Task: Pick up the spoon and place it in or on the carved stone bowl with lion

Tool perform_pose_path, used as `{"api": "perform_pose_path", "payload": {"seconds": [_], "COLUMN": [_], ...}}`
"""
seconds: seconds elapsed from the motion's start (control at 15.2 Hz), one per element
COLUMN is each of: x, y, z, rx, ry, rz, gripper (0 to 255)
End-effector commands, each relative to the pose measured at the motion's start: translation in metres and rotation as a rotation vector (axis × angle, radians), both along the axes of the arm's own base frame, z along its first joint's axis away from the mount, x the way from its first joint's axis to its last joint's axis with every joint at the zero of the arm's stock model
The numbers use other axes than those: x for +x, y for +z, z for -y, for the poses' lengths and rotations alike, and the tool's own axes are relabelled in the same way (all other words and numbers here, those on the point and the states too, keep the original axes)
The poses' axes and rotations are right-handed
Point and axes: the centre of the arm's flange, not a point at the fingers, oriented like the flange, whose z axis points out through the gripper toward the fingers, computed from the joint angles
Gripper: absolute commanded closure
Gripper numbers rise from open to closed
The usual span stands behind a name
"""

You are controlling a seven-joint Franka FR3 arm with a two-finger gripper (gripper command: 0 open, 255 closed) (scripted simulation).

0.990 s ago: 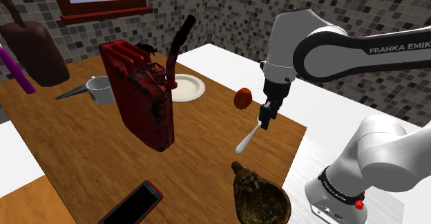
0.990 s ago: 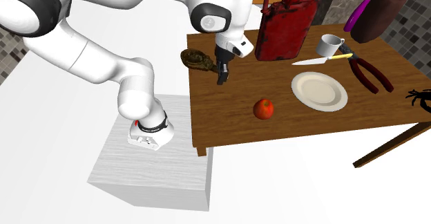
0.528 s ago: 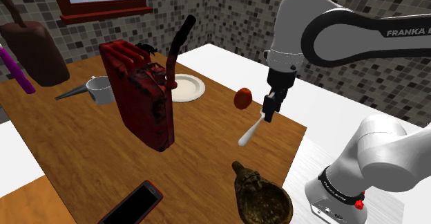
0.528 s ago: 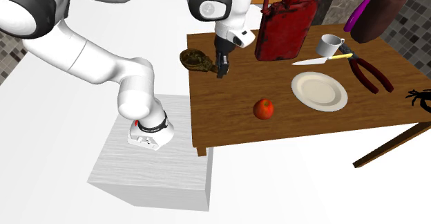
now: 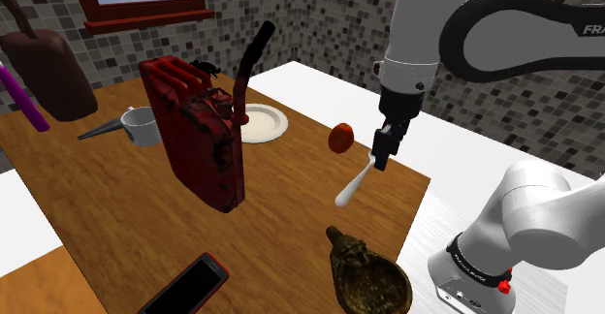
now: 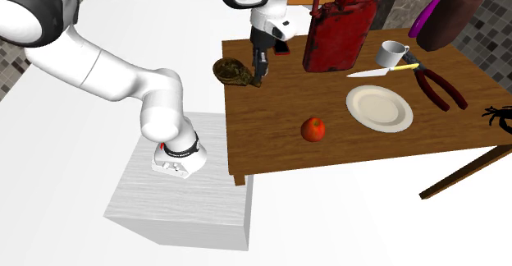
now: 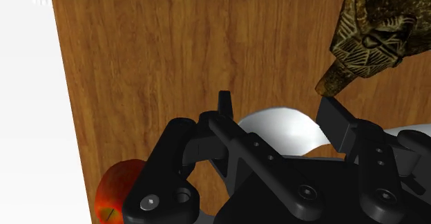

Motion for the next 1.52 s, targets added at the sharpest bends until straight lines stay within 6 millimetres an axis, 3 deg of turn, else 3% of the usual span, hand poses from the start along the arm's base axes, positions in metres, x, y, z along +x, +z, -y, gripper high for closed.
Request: {"api": "perform_pose_path", "payload": {"seconds": [0.0,0.59,1.45], "x": [-0.017,-0.092,-0.092], "y": [0.003,0.009,-0.059], "z": [-0.018,-0.113,-0.113], "rx": [0.0,0.0,0.0], "ry": [-0.001,-0.001,-0.001], "rz": [-0.001,-0.001,-0.001], "gripper": [255,255,255]}}
